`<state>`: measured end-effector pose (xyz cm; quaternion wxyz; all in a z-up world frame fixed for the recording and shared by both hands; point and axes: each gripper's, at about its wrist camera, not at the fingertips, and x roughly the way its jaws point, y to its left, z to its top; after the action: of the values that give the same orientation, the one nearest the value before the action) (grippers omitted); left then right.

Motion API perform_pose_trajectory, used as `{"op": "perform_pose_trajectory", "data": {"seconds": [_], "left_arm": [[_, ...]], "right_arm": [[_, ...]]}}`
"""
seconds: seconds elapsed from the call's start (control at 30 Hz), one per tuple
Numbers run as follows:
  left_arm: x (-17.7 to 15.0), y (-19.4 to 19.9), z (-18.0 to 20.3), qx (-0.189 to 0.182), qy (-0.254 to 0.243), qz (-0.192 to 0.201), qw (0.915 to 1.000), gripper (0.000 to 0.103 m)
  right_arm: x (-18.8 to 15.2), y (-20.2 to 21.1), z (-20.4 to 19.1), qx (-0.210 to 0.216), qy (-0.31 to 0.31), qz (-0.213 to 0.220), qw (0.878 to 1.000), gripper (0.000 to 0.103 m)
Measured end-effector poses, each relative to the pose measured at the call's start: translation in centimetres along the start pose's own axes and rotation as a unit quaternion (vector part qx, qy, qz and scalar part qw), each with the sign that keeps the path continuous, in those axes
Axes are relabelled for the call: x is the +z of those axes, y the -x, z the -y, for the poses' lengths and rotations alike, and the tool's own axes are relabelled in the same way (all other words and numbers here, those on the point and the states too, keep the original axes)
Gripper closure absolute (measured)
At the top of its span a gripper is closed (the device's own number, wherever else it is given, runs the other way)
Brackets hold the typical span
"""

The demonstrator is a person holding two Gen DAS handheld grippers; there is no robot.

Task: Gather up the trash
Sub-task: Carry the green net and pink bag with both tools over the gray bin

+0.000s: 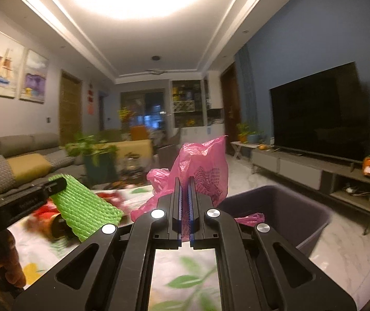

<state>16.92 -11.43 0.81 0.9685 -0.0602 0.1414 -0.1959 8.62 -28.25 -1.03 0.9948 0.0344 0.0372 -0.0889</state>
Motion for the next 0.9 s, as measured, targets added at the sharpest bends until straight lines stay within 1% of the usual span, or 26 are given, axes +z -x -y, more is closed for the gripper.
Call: {"op": "perform_pose_trajectory", "data": {"seconds": [0.17,0.33,0.53,0.8,0.9], "left_arm": [[1.0,-3.1,5.2,-0.038,-0.020,0.014,0.9990,0.094],[1.0,-6.2,9.2,-0.066,-0.033,0.011,0.9972,0.094],[0.0,-9.8,13.4,-0.090,-0.050,0.002,0.9947,0.094],[-1.2,-12.6,14.6,-0.097,-0.053,-0.007,0.9938,0.094],[-1.6,-13.2,14.7,-0.097,-0.052,-0.014,0.9938,0.094]], "right_arm": [[0.6,-0.9,3.9,-0.051,-0.007,0.012,0.999,0.098],[0.6,-2.0,7.3,-0.093,-0.015,0.015,0.995,0.098],[0.0,-2.9,9.7,-0.118,-0.025,0.012,0.993,0.098],[-0.5,-4.1,10.9,-0.124,-0.024,0.012,0.992,0.099],[-0.4,-4.4,10.6,-0.125,-0.024,0.012,0.992,0.099]]}}
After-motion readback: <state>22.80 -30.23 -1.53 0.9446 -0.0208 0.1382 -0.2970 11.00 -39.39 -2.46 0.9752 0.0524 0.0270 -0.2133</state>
